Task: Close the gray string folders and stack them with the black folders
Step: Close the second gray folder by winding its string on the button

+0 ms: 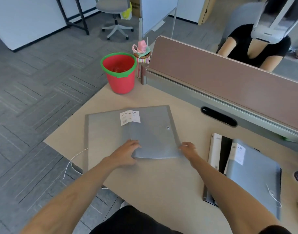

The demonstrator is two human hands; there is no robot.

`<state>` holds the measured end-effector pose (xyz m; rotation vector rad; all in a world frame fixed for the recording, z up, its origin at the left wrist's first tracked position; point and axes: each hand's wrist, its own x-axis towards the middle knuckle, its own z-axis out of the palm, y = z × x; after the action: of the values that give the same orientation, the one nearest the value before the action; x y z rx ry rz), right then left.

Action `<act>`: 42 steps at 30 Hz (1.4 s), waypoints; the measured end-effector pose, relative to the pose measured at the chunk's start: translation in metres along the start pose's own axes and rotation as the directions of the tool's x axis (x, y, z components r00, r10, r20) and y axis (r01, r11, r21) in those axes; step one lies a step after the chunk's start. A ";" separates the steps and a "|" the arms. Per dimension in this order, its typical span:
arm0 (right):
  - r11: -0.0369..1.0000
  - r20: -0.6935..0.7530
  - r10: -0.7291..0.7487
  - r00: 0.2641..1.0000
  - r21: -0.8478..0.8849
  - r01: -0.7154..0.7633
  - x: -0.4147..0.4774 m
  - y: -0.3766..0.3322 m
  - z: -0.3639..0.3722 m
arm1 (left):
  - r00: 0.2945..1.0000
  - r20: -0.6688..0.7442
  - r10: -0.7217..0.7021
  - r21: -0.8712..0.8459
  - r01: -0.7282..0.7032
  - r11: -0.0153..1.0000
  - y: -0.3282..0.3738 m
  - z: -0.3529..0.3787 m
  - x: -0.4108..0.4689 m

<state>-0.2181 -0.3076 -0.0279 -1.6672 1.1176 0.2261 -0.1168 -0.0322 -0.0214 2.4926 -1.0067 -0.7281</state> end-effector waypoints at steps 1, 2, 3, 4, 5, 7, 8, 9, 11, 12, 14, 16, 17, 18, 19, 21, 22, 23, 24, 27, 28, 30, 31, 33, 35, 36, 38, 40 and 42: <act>0.998 -0.001 0.016 1.000 0.063 -0.016 0.000 0.000 -0.002 | 1.000 -0.009 -0.017 -0.028 0.017 0.999 0.001 -0.003 -0.004; 0.992 -0.002 0.028 1.000 0.124 -0.027 0.000 0.000 -0.004 | 1.000 -0.002 -0.029 -0.045 0.029 0.999 0.002 -0.005 -0.007; 0.983 0.004 0.035 0.999 0.181 -0.035 -0.001 0.000 -0.006 | 0.999 -0.001 -0.032 -0.063 0.032 0.998 0.003 -0.007 -0.010; 0.972 0.019 0.038 0.999 0.232 -0.041 -0.003 -0.002 -0.008 | 0.999 0.005 -0.041 -0.083 0.041 0.996 0.002 -0.008 -0.012; 0.960 0.038 0.037 0.999 0.275 -0.046 -0.006 -0.005 -0.009 | 0.999 -0.004 -0.047 -0.103 0.046 0.994 0.002 -0.009 -0.014; 0.942 0.087 0.011 0.996 0.334 -0.040 -0.013 -0.012 -0.007 | 0.997 -0.022 -0.078 -0.127 0.075 0.989 0.003 -0.008 -0.019; 0.938 0.123 -0.020 0.992 0.347 -0.024 -0.017 -0.017 -0.004 | 0.995 -0.029 -0.096 -0.145 0.091 0.985 0.002 -0.007 -0.021; 0.938 0.160 -0.062 0.985 0.347 0.002 -0.023 -0.021 -0.002 | 0.994 -0.049 -0.098 -0.179 0.088 0.980 0.001 -0.004 -0.022; 0.938 0.211 -0.154 0.965 0.337 0.076 -0.032 -0.030 0.002 | 0.988 -0.054 -0.147 -0.290 0.126 0.949 -0.004 0.001 -0.022; 0.932 0.216 -0.192 0.957 0.346 0.109 -0.035 -0.034 0.003 | 0.977 -0.050 -0.205 -0.376 0.172 0.910 -0.008 0.004 -0.021; 0.900 0.205 -0.250 0.946 0.411 0.148 -0.041 -0.041 0.003 | 0.935 -0.039 -0.353 -0.629 0.251 0.735 -0.004 0.002 -0.020; 0.839 0.197 -0.270 0.943 0.529 0.130 -0.046 -0.048 0.001 | 0.875 -0.022 -0.484 -0.861 0.229 0.453 0.011 -0.011 -0.021; 0.808 0.204 -0.276 0.939 0.579 0.111 -0.049 -0.052 -0.001 | 0.840 -0.029 -0.542 -0.916 0.194 0.350 0.015 -0.017 -0.018; 0.786 0.223 -0.282 0.933 0.612 0.091 -0.051 -0.055 -0.002 | 0.804 -0.036 -0.594 -0.949 0.159 0.273 0.019 -0.026 -0.015; 0.769 0.242 -0.290 0.926 0.634 0.075 -0.054 -0.057 -0.003 | 0.780 -0.049 -0.624 -0.970 0.113 0.217 0.020 -0.034 -0.014; 0.724 0.236 -0.309 0.921 0.687 0.067 -0.059 -0.059 -0.001 | 0.816 -0.059 -0.575 -0.981 0.059 0.185 0.017 -0.056 -0.010; 0.722 0.259 -0.318 0.912 0.690 0.055 -0.060 -0.059 -0.002 | 0.837 -0.054 -0.545 -0.986 0.042 0.161 0.018 -0.064 -0.010; 0.730 0.280 -0.327 0.903 0.681 0.053 -0.061 -0.059 -0.004 | 0.857 -0.053 -0.513 -0.990 0.023 0.140 0.021 -0.072 -0.009; 0.743 0.294 -0.334 0.895 0.667 0.058 -0.061 -0.059 -0.005 | 0.872 -0.049 -0.487 -0.992 0.012 0.122 0.021 -0.077 -0.008; 0.797 0.305 -0.347 0.887 0.594 0.108 -0.062 -0.058 -0.003 | 0.935 -0.021 -0.354 -0.996 0.010 0.086 0.026 -0.092 -0.005; 0.825 0.288 -0.343 0.894 0.548 0.139 -0.061 -0.056 -0.001 | 0.949 -0.008 -0.314 -0.997 0.015 0.072 0.026 -0.094 -0.003; 0.873 0.219 -0.337 0.916 0.437 0.217 -0.058 -0.050 0.003 | 0.950 0.025 -0.310 -0.998 0.043 0.052 0.027 -0.096 0.000; 0.883 0.174 -0.337 0.925 0.401 0.246 -0.057 -0.046 0.005 | 0.948 0.032 -0.316 -0.997 0.053 0.056 0.024 -0.095 0.002; 0.887 0.093 -0.331 0.939 0.371 0.275 -0.056 -0.038 0.009 | 0.956 0.039 -0.291 -0.996 0.061 0.068 0.018 -0.089 0.005; 0.894 0.049 -0.300 0.953 0.364 0.262 -0.057 -0.029 0.011 | 0.963 0.083 -0.257 -0.992 0.104 0.067 0.008 -0.079 0.009; 0.900 0.041 -0.270 0.962 0.365 0.237 -0.059 -0.023 0.012 | 0.962 0.119 -0.246 -0.988 0.139 0.064 0.002 -0.072 0.010; 0.905 0.055 -0.207 0.977 0.390 0.170 -0.063 -0.011 0.015 | 0.954 0.199 -0.226 -0.971 0.222 0.084 -0.009 -0.056 0.012; 0.904 0.078 -0.146 0.986 0.415 0.101 -0.067 0.002 0.020 | 0.936 0.281 -0.212 -0.941 0.312 0.129 -0.023 -0.037 0.012; 0.909 0.102 -0.092 0.990 0.414 0.042 -0.067 0.016 0.024 | 0.905 0.366 -0.218 -0.898 0.405 0.173 -0.036 -0.021 0.011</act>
<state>-0.2573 -0.2503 -0.0060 -1.2946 0.9389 0.0388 -0.0786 -0.0122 -0.0259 1.4326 0.1218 -1.2014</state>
